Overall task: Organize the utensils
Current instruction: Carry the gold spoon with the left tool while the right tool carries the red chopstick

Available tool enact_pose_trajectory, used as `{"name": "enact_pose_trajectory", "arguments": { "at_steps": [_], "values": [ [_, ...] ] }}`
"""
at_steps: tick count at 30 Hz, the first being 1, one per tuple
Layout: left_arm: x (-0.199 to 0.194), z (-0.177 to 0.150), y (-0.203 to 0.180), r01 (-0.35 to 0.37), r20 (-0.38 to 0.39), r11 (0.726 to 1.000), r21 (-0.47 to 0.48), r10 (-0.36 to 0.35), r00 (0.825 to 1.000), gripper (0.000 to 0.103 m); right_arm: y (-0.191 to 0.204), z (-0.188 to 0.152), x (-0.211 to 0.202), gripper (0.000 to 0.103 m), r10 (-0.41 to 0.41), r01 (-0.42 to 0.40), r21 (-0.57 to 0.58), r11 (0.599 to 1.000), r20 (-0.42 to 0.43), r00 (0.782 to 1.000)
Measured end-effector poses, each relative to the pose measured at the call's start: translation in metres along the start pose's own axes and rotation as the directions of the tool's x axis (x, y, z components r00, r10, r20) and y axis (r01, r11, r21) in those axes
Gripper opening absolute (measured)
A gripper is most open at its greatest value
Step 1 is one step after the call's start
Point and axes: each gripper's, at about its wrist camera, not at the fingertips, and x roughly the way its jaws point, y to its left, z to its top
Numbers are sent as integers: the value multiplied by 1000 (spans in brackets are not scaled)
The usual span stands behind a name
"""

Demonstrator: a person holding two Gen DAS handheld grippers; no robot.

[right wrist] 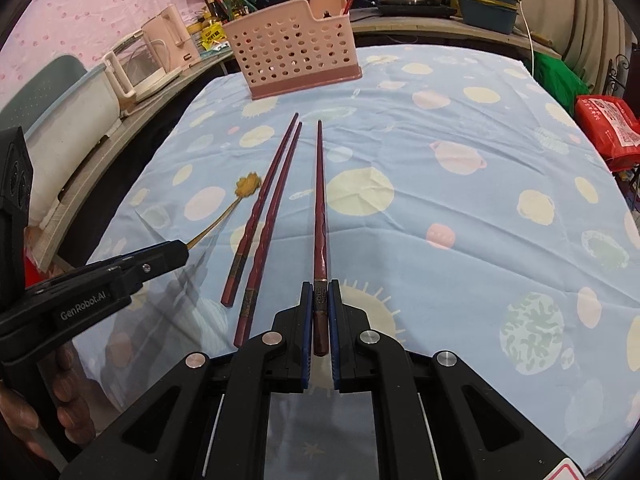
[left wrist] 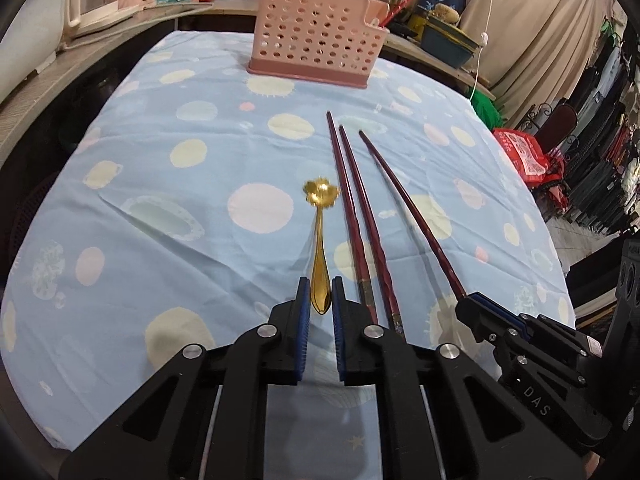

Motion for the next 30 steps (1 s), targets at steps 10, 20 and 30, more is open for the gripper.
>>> {"name": "enact_pose_trajectory", "arguments": {
  "at_steps": [10,20,30],
  "values": [
    [-39,26,0,-10,115,1000,0,10,993,9,1,22,-39,7,13,-13,1,1000,107,994],
    [-64,55,-6,-12,196,1000,27,7,980,1,-1,59,-81,7,45,-50,16,999,228,973],
    [-84,79,-9,-19,242,999,48,6,970,1,-2,103,-118,7,55,-60,4,998,343,938]
  ]
}}
